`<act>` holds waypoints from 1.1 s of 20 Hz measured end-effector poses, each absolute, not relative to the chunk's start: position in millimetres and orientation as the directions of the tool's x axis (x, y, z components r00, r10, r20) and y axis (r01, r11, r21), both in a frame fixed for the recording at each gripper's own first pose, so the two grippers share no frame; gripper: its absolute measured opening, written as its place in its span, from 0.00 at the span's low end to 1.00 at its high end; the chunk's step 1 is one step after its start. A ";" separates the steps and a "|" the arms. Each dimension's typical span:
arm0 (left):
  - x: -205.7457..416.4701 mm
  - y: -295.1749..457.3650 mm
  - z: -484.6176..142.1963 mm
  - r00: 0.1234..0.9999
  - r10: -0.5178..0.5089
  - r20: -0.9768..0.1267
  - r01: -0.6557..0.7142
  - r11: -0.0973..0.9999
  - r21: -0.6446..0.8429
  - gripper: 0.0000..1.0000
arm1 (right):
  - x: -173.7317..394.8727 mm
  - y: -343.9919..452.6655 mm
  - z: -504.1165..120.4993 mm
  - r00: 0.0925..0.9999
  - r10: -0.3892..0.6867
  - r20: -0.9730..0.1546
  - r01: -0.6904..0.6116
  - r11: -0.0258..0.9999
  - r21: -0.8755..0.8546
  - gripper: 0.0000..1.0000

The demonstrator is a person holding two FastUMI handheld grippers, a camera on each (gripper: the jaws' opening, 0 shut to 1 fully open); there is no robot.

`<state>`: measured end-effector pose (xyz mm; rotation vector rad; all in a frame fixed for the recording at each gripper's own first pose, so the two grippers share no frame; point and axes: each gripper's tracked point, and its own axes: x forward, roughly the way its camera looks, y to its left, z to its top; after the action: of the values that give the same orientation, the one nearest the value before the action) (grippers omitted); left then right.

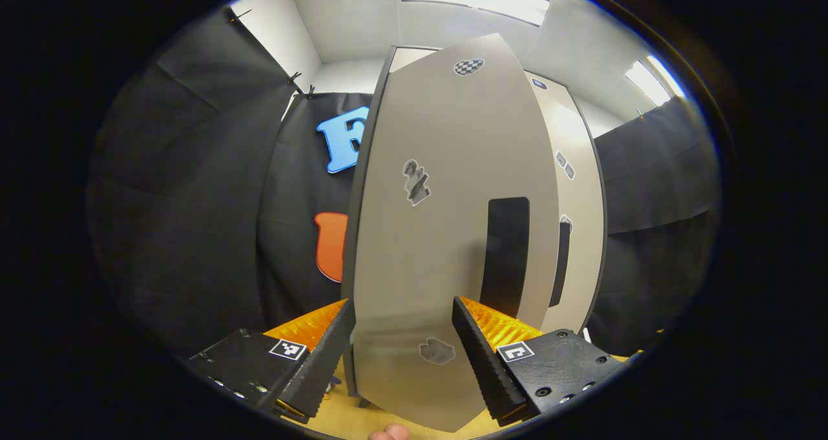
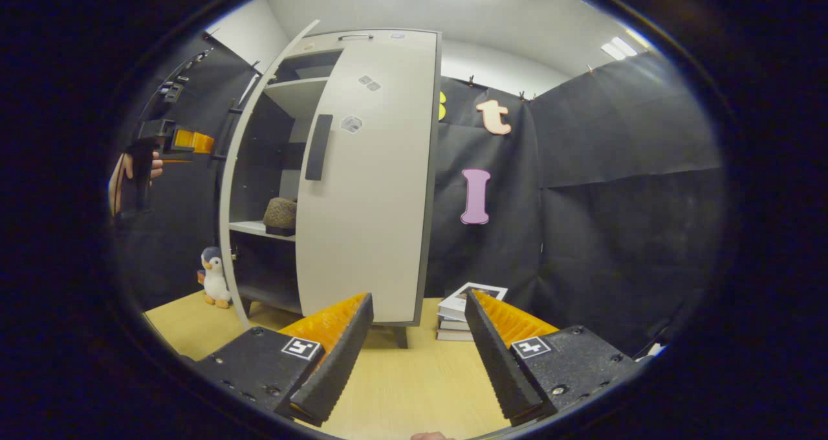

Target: Grab one shoe with the right hand and put it into the shoe cabinet, grab the other shoe with the left hand and put it into the shoe cabinet; then close the right door with the right hand and the left door with the left hand.

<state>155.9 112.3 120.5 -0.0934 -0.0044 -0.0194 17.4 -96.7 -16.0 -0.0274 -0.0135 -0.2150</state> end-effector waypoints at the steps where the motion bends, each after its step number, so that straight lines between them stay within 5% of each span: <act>1: 162.9 107.5 121.1 1.000 -0.021 0.006 0.022 0.996 -0.092 0.91 | 14.0 -98.1 -17.4 0.975 -0.220 0.015 0.220 0.975 -0.022 0.92; 11: 131.5 92.9 120.5 1.000 -0.021 0.002 0.021 0.999 -0.041 0.92 | 10.4 -117.1 -13.6 0.969 -0.246 0.016 0.245 0.969 0.022 0.92; 22: 47.9 44.6 58.6 0.998 -0.061 -0.018 0.060 0.997 -0.049 0.92 | 21.8 -78.6 -3.3 0.993 -0.117 0.019 0.116 0.993 0.036 0.91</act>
<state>47.9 44.6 58.6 -0.0484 0.0196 -0.0603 21.8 -78.6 -3.3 0.0344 -0.0212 -0.1170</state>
